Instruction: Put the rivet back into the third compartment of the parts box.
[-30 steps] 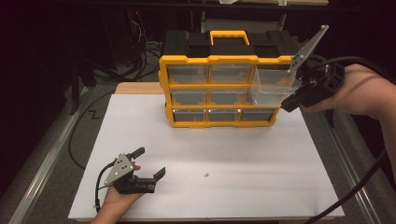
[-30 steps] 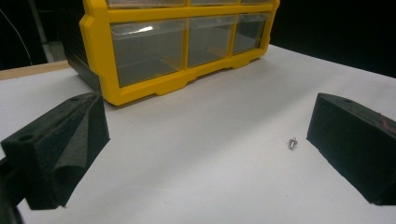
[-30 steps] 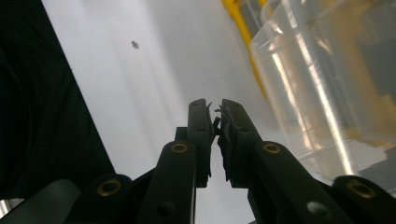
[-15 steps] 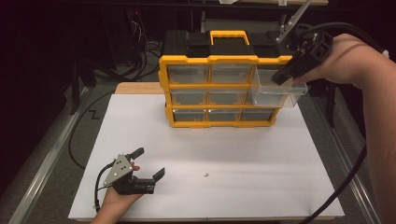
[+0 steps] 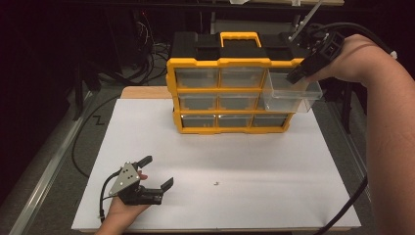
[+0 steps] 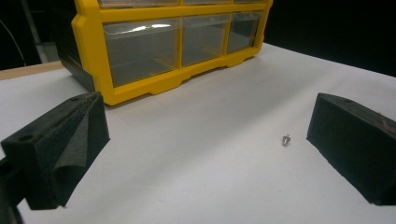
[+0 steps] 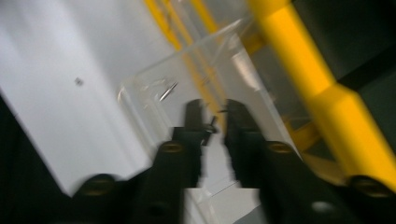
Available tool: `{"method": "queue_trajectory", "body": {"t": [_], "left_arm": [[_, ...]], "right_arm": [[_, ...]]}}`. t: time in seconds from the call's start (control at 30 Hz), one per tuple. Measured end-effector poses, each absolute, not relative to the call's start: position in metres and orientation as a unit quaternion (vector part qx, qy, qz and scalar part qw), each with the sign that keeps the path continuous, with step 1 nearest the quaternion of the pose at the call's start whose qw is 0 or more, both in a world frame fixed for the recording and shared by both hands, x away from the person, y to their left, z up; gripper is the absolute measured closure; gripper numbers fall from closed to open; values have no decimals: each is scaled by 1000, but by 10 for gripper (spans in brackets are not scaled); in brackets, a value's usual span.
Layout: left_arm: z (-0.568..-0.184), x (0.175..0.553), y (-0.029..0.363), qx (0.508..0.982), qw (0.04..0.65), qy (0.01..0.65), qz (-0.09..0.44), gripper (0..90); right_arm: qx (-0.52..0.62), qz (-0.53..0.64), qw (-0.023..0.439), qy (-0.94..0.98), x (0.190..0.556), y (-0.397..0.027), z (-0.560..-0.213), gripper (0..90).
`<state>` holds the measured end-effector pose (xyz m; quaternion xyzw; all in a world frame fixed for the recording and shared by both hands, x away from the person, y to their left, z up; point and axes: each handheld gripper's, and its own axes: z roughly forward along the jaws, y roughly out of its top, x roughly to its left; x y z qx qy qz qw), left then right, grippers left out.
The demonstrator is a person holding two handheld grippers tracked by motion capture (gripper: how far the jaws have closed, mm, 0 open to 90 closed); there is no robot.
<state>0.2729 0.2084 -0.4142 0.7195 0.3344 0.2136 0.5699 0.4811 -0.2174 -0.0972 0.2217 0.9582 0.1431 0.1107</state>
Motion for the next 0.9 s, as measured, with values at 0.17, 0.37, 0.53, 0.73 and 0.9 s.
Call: {"method": "queue_trajectory", "body": {"t": [0.17, 0.37, 0.53, 0.73, 0.9], "left_arm": [[-415, 274, 208, 718, 571, 337, 212, 3], [-414, 274, 209, 715, 571, 342, 212, 3], [-415, 274, 210, 717, 568, 344, 211, 3], [-415, 274, 209, 716, 570, 343, 211, 3], [-414, 275, 208, 715, 573, 342, 210, 3]], "right_arm": [[220, 161, 113, 955, 468, -214, -82, 608], [206, 158, 105, 960, 446, -213, -81, 571], [200, 161, 101, 961, 422, -219, -92, 555], [194, 152, 87, 965, 399, -224, -120, 493], [186, 152, 79, 968, 388, -216, -157, 313]]}}
